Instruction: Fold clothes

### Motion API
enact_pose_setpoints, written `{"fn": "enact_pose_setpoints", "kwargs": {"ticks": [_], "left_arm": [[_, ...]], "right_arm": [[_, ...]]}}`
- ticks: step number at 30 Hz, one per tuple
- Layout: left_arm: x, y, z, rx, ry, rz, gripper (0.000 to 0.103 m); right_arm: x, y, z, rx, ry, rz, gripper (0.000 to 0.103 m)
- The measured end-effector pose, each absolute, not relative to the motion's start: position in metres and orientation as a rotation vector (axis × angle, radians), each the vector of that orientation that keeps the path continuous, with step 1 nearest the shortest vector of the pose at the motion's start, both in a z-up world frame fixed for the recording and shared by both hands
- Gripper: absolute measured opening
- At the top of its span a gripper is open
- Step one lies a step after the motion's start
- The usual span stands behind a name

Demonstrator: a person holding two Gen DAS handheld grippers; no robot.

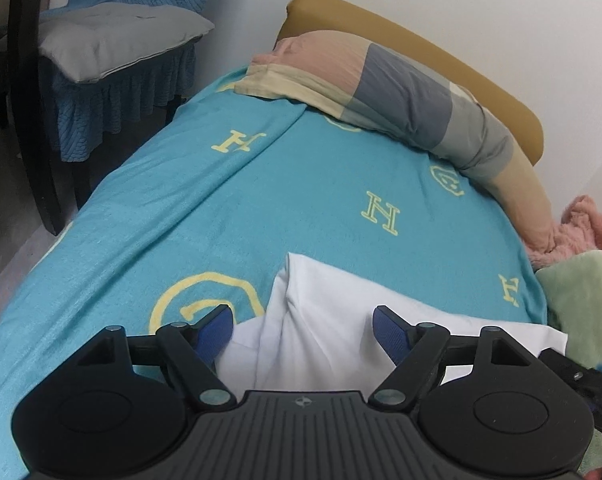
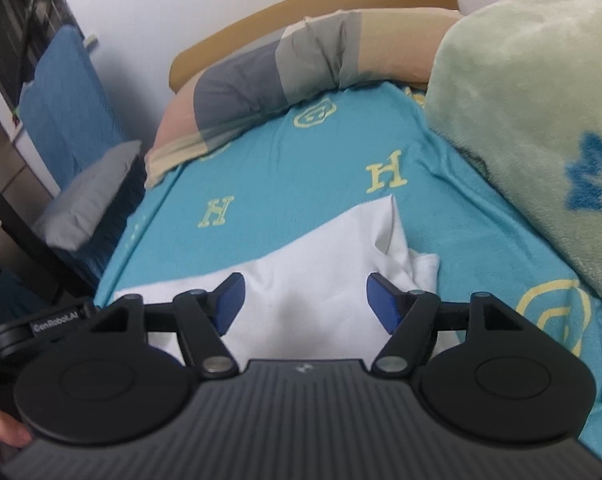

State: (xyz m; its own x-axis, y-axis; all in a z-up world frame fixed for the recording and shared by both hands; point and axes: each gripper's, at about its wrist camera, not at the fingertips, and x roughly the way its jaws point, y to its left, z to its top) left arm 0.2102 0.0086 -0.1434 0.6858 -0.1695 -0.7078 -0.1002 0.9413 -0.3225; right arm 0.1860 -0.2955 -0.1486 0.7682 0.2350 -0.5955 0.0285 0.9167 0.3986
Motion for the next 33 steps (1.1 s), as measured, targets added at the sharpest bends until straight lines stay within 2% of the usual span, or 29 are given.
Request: {"fn": "enact_pose_setpoints", "kwargs": {"ticks": [6, 9, 10, 11, 14, 20, 21, 23, 24, 25, 30, 33], "left_arm": [[0.212, 0.001, -0.150, -0.318, 0.827, -0.071, 0.051], [0.212, 0.004, -0.151, -0.330, 0.824, -0.072, 0.025], [0.212, 0.006, -0.151, -0.338, 0.822, -0.072, 0.016], [0.212, 0.009, -0.149, -0.349, 0.815, -0.070, 0.012], [0.211, 0.013, -0.139, -0.374, 0.779, -0.077, 0.010], [0.205, 0.002, -0.121, -0.305, 0.695, -0.102, 0.009], [0.204, 0.001, -0.120, -0.304, 0.688, -0.102, 0.009], [0.202, 0.001, -0.117, -0.309, 0.673, -0.107, 0.008], [0.201, 0.001, -0.115, -0.312, 0.663, -0.110, 0.008], [0.200, 0.001, -0.114, -0.315, 0.654, -0.113, 0.008], [0.199, -0.003, -0.108, -0.312, 0.639, -0.101, 0.008], [0.207, -0.008, -0.120, -0.280, 0.695, -0.083, 0.009]], "right_arm": [[0.182, -0.316, -0.145, 0.393, 0.648, 0.032, 0.070], [0.187, -0.323, -0.157, 0.419, 0.699, 0.011, 0.071], [0.189, -0.325, -0.162, 0.430, 0.719, 0.006, 0.077], [0.191, -0.327, -0.167, 0.444, 0.738, 0.005, 0.080], [0.192, -0.326, -0.174, 0.460, 0.760, 0.009, 0.081], [0.184, -0.310, -0.159, 0.360, 0.674, 0.030, 0.080], [0.183, -0.308, -0.157, 0.337, 0.665, 0.034, 0.078], [0.185, -0.304, -0.160, 0.290, 0.676, 0.031, 0.048], [0.187, -0.303, -0.162, 0.272, 0.700, 0.011, 0.013], [0.188, -0.304, -0.164, 0.263, 0.711, -0.005, 0.008], [0.178, -0.314, -0.152, 0.268, 0.589, -0.057, 0.005], [0.183, -0.319, -0.160, 0.275, 0.606, -0.084, 0.003]]}}
